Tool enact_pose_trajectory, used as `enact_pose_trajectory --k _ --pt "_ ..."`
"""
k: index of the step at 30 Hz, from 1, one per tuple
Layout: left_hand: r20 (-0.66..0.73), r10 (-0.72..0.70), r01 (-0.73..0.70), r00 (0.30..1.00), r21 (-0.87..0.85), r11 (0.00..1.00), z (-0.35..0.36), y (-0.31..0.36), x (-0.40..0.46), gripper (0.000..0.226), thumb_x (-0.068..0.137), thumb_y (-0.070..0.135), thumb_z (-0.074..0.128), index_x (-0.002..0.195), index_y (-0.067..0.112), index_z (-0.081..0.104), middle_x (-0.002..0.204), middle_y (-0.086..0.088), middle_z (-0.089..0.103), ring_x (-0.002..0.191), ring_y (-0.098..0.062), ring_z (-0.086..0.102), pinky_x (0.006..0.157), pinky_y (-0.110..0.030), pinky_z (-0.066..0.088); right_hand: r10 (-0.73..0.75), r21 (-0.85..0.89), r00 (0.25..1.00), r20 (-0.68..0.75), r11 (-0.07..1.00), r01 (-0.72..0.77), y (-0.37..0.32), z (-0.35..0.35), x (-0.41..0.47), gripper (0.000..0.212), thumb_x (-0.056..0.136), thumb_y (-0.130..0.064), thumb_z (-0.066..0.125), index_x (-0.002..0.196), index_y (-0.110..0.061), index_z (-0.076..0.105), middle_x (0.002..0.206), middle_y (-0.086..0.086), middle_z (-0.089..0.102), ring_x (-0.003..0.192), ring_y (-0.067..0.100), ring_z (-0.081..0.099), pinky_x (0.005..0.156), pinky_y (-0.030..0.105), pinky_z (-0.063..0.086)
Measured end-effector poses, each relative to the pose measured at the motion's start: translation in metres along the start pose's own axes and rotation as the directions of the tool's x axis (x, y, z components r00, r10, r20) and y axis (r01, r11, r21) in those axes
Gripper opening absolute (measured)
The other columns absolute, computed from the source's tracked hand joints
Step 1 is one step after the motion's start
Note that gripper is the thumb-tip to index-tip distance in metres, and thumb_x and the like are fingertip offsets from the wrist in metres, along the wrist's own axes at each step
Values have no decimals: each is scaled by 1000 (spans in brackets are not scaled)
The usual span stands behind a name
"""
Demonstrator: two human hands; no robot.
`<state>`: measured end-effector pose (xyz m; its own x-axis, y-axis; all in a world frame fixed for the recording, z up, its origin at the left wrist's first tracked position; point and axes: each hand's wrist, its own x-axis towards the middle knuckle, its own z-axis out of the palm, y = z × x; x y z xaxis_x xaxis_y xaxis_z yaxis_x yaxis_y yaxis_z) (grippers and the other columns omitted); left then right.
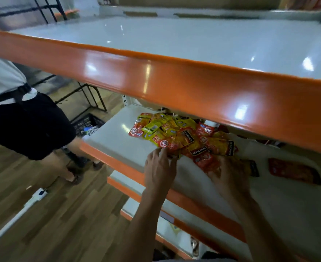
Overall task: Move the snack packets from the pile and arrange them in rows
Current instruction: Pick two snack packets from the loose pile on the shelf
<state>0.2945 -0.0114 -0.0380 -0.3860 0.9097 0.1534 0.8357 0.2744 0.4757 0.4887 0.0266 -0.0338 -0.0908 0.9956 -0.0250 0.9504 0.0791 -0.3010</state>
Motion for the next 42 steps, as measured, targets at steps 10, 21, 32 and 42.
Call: enact_pose_trajectory --k 10,21,32,42 --pt "45 12 -15 999 75 997 -3 -25 47 54 90 47 57 134 16 47 128 -11 55 114 -33 48 91 -44 44 161 124 982 -102 981 -148 -18 30 -7 62 76 -42 78 126 -12 59 116 11 67 114 33 57 95 40 37" --pt "93 27 -39 995 125 991 5 -22 73 65 85 47 64 139 18 41 132 -14 42 124 -36 36 100 -45 35 195 134 959 -208 976 -170 -38 32 -23 76 74 -49 77 139 -18 52 134 11 58 125 32 50 99 40 40" --pt "120 157 -99 980 -392 915 5 -32 71 51 79 31 81 113 14 47 114 -5 67 100 -30 63 78 -43 51 260 156 946 -191 960 -232 -52 27 -32 76 81 -48 72 144 -15 43 131 11 51 118 31 49 98 38 40" --pt "401 44 345 915 -833 432 -23 -38 70 24 81 9 79 103 12 71 97 -8 75 94 -27 71 85 -40 56 330 30 939 -97 944 -328 -69 20 -32 51 86 -54 55 119 -15 55 112 11 55 106 30 56 89 37 48"
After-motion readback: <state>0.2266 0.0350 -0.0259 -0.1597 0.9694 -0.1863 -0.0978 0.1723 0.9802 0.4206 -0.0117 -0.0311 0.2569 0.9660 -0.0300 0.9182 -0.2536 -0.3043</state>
